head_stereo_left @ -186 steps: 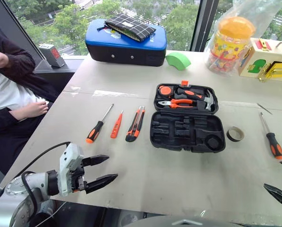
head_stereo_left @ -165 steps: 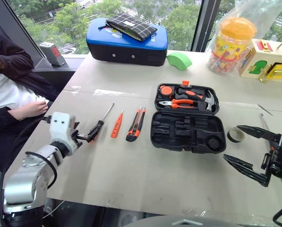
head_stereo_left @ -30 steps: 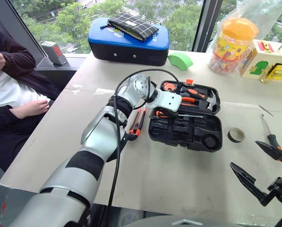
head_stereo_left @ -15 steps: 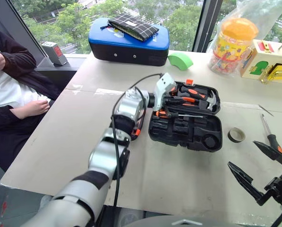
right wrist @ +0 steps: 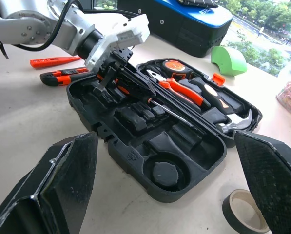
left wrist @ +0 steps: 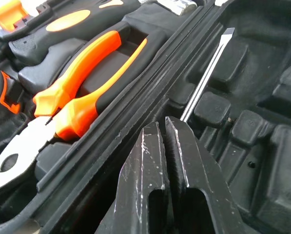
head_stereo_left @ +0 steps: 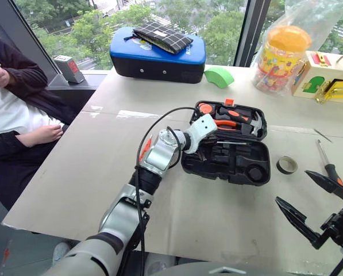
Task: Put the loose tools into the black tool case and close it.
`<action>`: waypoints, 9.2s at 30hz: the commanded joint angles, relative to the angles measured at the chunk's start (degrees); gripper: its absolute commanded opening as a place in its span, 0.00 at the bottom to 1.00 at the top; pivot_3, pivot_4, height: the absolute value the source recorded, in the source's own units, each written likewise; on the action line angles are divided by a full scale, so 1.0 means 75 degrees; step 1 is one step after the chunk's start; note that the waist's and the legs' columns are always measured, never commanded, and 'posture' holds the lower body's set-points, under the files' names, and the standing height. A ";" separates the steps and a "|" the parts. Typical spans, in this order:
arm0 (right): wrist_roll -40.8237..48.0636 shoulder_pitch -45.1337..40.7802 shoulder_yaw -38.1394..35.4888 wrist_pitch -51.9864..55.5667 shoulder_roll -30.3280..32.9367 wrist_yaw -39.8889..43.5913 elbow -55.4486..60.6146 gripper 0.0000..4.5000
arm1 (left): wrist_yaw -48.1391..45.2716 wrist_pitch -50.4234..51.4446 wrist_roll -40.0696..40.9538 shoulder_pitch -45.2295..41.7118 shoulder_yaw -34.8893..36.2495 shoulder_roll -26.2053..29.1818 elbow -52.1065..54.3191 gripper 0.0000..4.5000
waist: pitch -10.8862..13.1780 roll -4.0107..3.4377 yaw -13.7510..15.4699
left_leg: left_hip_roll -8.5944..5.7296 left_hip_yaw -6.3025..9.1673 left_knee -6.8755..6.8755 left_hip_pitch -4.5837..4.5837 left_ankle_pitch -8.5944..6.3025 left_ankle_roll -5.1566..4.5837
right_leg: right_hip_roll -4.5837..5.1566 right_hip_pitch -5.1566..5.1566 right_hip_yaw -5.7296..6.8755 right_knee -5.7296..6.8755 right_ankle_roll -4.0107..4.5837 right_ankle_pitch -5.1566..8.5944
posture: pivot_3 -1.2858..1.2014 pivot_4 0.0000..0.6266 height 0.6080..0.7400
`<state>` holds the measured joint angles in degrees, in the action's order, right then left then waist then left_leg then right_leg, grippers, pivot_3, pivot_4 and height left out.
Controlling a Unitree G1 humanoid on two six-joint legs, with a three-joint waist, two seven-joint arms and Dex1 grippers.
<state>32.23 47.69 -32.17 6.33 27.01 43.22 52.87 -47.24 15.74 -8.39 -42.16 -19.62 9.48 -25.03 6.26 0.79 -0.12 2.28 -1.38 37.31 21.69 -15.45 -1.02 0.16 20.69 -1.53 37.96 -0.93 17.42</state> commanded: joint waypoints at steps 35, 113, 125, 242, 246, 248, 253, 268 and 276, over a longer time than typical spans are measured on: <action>-0.0552 -0.6877 0.1198 0.7452 0.3665 -0.3114 -0.7495 0.45 | -0.2324 0.2871 0.4886 0.1258 0.0454 0.1538 0.5568 0.95 | 0.0061 -0.0032 0.0003 | -0.0016 0.0000 -0.0006 0.0011 0.0002 0.0000 | -0.0051 0.0011 -0.0140 -0.0014 -0.0018 0.0007 | 0.52 0.24 1.00; -0.0662 -0.7499 0.3979 0.2258 0.1403 0.1494 -0.3441 0.17 | 0.2097 0.2139 0.5210 0.5752 0.4369 0.2689 0.6558 0.95 | 0.0137 -0.0026 -0.0095 | -0.0017 0.0019 -0.0039 0.0020 -0.0003 -0.0004 | 0.0122 0.0011 -0.0011 -0.0017 -0.0025 0.0010 | 0.52 0.24 1.00; 0.0867 -0.6926 0.3309 0.3177 0.2480 0.1515 -0.1550 0.99 | 0.4562 0.3546 0.3715 0.5431 0.3526 0.2132 0.6541 0.95 | 0.0136 0.0031 -0.0071 | -0.0021 0.0029 -0.0032 0.0017 -0.0002 -0.0003 | 0.0133 -0.0002 0.0012 -0.0024 -0.0025 0.0010 | 0.52 0.24 1.00; 0.0376 -0.1691 -0.0412 0.2016 0.1451 0.0100 0.0405 1.00 | -0.2304 -0.1729 0.0222 0.0028 -0.0827 0.1530 -0.1173 0.01 | 0.0046 0.0036 -0.0065 | -0.0013 -0.0003 -0.0005 0.0007 0.0001 -0.0001 | -0.0018 -0.0011 -0.0097 -0.0004 -0.0039 0.0020 | 0.52 0.24 1.00; 0.0298 -0.1818 -0.0218 0.1989 0.1480 0.0114 0.0300 1.00 | -0.1547 -0.2741 -0.0260 -0.0154 -0.0939 0.1266 -0.2098 0.01 | 0.0025 0.0026 -0.0065 | -0.0011 -0.0007 -0.0012 0.0006 0.0001 -0.0001 | -0.0019 -0.0011 -0.0101 -0.0006 -0.0039 0.0020 | 0.52 0.24 1.00; 0.0283 -0.1880 -0.0166 0.2006 0.1495 0.0105 0.0283 1.00 | -0.1494 -0.2900 -0.0225 -0.0196 -0.0861 0.1132 -0.2363 0.01 | 0.0009 0.0012 -0.0024 | -0.0015 -0.0009 -0.0010 0.0006 0.0000 -0.0002 | -0.0015 -0.0012 -0.0102 -0.0006 -0.0039 0.0020 | 0.52 0.24 1.00; 0.0291 -0.1893 -0.0169 0.2024 0.1472 0.0115 0.0302 1.00 | -0.1567 -0.3177 0.0394 -0.0154 -0.0257 0.0999 -0.2332 0.01 | -0.0001 -0.0006 -0.0021 | -0.0016 -0.0009 -0.0003 -0.0003 0.0000 -0.0002 | -0.0014 -0.0055 -0.0104 -0.0006 -0.0053 0.0029 | 0.52 0.24 1.00; 0.0188 -0.2403 0.0257 0.2015 0.1577 0.0116 0.0006 1.00 | -0.2129 -0.0096 0.2265 0.0670 0.0776 0.1084 0.0787 0.01 | 0.0073 0.0026 -0.0019 | -0.0018 0.0004 -0.0006 0.0029 0.0001 0.0000 | -0.0017 0.0001 -0.0108 -0.0013 -0.0047 0.0025 | 0.52 0.24 1.00; 0.0241 -0.2201 0.0083 0.2061 0.1549 0.0116 0.0173 1.00 | -0.1562 -0.0094 0.1616 0.0680 0.0351 0.0949 0.0449 0.01 | 0.0072 0.0026 -0.0008 | -0.0021 0.0005 -0.0002 0.0025 0.0001 0.0000 | -0.0017 -0.0003 -0.0111 -0.0008 -0.0048 0.0024 | 0.52 0.24 1.00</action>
<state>33.43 30.79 -29.75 22.21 38.49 44.40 52.44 -59.63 15.32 5.55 -37.46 -15.37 16.33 -21.00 6.80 0.99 -0.18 2.12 -1.34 37.28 21.87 -15.45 -1.02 0.03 20.67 -2.36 37.90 -1.29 17.61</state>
